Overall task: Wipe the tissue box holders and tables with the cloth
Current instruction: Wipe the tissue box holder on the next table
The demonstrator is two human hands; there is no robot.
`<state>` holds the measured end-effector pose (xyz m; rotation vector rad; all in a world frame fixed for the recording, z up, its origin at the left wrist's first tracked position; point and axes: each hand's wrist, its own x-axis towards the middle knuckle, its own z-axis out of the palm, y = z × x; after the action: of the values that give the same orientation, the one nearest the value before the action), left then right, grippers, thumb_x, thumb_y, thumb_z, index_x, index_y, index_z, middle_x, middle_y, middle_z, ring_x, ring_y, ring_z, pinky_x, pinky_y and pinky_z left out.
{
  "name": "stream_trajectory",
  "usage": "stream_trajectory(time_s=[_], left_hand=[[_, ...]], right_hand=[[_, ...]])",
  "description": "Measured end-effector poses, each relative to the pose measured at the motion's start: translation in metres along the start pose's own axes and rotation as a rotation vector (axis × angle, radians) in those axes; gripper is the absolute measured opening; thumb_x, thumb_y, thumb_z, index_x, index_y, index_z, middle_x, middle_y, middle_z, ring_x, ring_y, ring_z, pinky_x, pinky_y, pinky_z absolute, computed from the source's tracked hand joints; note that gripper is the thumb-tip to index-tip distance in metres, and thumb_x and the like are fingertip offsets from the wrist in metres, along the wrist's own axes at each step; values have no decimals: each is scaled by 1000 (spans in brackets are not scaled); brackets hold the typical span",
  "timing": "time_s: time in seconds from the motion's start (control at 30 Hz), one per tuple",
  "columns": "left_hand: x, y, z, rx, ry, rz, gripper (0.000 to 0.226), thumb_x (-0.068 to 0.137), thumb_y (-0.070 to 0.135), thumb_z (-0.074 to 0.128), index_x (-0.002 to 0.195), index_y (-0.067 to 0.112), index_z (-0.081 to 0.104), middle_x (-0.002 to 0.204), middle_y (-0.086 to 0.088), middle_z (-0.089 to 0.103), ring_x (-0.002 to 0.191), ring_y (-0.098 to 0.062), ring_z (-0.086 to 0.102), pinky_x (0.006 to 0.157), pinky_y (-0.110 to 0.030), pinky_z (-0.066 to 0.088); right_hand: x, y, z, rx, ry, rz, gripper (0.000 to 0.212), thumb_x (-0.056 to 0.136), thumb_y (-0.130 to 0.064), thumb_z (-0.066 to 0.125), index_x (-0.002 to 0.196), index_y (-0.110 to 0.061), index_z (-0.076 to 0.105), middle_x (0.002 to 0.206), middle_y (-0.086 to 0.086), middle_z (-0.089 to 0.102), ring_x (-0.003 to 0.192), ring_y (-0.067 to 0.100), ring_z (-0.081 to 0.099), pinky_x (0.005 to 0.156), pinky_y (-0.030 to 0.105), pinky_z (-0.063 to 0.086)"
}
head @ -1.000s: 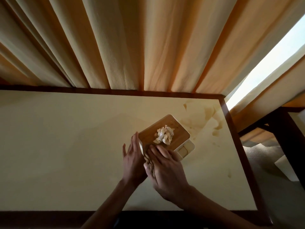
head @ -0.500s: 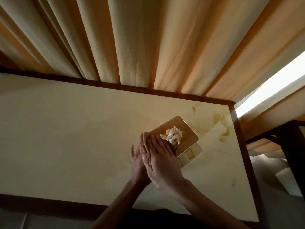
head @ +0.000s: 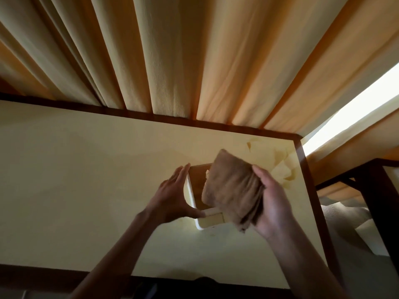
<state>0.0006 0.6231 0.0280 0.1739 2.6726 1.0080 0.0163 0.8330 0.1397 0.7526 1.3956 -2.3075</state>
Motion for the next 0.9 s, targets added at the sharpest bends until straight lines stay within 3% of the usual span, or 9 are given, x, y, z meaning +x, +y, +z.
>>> stream_trajectory(time_s=[0.1, 0.17, 0.3, 0.43, 0.53, 0.6, 0.67, 0.8, 0.9], left_hand=[[12, -4, -18, 71, -129, -20, 144, 54, 70, 80, 156, 25, -12, 164, 4, -10, 150, -18, -9, 121, -54, 12], [14, -4, -24, -21, -118, -133, 140, 58, 70, 78, 156, 23, -11, 164, -2, -10, 151, -25, -3, 119, -55, 17], [1, 6, -7, -286, 105, -296, 104, 73, 60, 75, 154, 17, 27, 153, -11, 39, 136, -28, 43, 108, -43, 40], [-4, 15, 11, -323, 255, -304, 64, 80, 50, 75, 136, 24, 57, 127, -4, 64, 107, -20, 62, 90, -37, 51], [-3, 16, 11, -380, 258, -308, 60, 82, 46, 74, 135, 26, 58, 120, -1, 65, 97, -17, 64, 81, -32, 51], [-4, 14, 13, -429, 233, -318, 57, 84, 48, 71, 136, 30, 57, 113, 1, 67, 91, -15, 66, 75, -30, 49], [-5, 12, 18, -436, 203, -302, 51, 87, 49, 66, 136, 38, 56, 103, 4, 69, 84, -12, 65, 67, -27, 45], [-7, 16, 22, -523, 230, -319, 51, 89, 45, 67, 137, 38, 55, 91, 5, 69, 72, -8, 61, 61, -21, 42], [-9, 18, 22, -546, 233, -344, 53, 90, 43, 67, 140, 34, 52, 87, 8, 68, 70, -4, 60, 55, -13, 39]], right_hand=[[7, -26, -19, 38, 48, -115, 39, 102, -44, 42, 122, -19, 66, 117, 13, 72, 112, 33, 66, 82, 43, 59], [17, -42, -31, 20, 95, -204, 39, 102, -46, 43, 124, -23, 65, 121, 11, 70, 113, 31, 65, 83, 43, 58], [40, -49, -41, -88, 126, -382, 38, 101, -45, 45, 129, -22, 59, 126, 10, 64, 116, 31, 62, 87, 41, 54], [71, -30, -44, -429, 2, -589, 34, 106, -24, 39, 112, -29, 71, 113, -13, 72, 123, 18, 59, 105, 39, 46], [88, -18, -47, -866, -224, -513, 44, 98, -43, 41, 119, -22, 74, 133, -11, 65, 140, 11, 43, 116, 29, 31], [99, -16, -48, -985, -228, -433, 74, 84, -60, 46, 133, -7, 62, 144, 2, 56, 142, 14, 41, 120, 35, 29], [106, -20, -37, -1053, -264, -395, 75, 84, -60, 46, 137, -9, 59, 150, 2, 49, 142, 11, 39, 121, 38, 26], [118, -26, 2, -1245, -461, -368, 62, 98, -45, 43, 114, 13, 59, 157, 8, 39, 133, -9, 28, 105, 21, 20], [131, -24, 14, -1374, -567, -369, 52, 100, -42, 42, 75, 3, 46, 153, 18, 43, 126, -12, 34, 101, 23, 23]])
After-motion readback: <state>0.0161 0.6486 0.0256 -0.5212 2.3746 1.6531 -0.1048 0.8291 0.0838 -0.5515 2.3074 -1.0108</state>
